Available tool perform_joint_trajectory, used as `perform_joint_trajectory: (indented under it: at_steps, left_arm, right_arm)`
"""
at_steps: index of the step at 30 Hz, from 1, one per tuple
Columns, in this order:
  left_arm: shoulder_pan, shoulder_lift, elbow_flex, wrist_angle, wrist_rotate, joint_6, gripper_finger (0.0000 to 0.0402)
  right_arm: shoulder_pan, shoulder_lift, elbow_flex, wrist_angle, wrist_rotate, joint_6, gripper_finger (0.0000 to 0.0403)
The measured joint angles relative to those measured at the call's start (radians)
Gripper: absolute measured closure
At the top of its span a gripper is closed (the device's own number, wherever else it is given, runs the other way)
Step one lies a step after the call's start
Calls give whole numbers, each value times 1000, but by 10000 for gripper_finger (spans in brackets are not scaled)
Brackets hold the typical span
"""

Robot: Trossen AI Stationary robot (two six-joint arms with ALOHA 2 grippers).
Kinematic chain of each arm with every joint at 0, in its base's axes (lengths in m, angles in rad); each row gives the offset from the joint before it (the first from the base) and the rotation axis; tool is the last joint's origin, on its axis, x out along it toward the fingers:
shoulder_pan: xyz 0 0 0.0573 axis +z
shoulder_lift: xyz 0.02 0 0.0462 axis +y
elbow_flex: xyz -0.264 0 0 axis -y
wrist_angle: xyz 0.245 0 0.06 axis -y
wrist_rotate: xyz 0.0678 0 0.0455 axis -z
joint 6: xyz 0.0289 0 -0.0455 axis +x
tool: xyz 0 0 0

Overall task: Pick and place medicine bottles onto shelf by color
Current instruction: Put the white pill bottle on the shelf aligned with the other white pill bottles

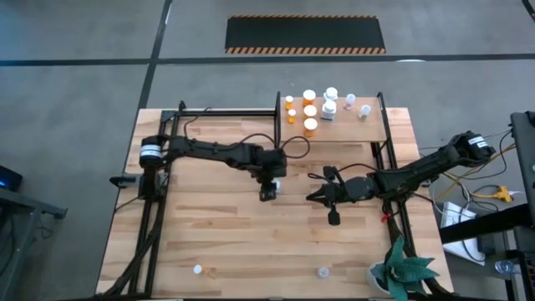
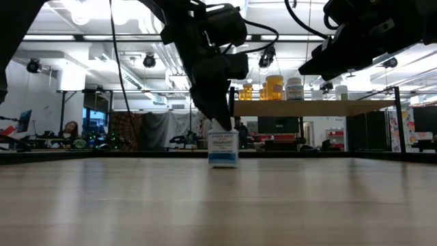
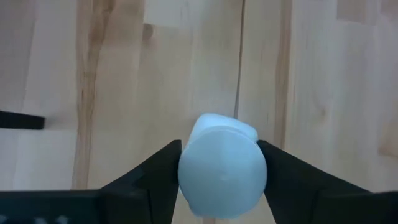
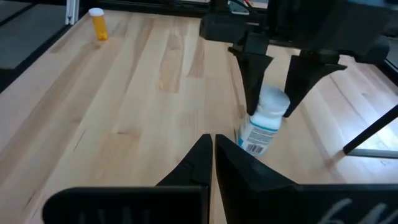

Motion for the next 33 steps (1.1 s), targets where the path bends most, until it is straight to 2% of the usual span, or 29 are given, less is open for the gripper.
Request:
perform_joint_trajectory:
  at_steps: [15,26,30,33]
  left_arm:
    - [-2,-16,-2,-1,0,9,203]
    - [-3,-89,-2,8,-1,0,202]
    - [-8,-129,-5,10,-75,7,202]
    - [-16,-182,-24,44,-136,30,205]
  right_arm:
    - [0,0,1,1,8,0,394]
    - [0,0,2,4,9,0,394]
    - [0,0,2,5,56,-24,389]
    - [-1,0,2,5,79,-34,371]
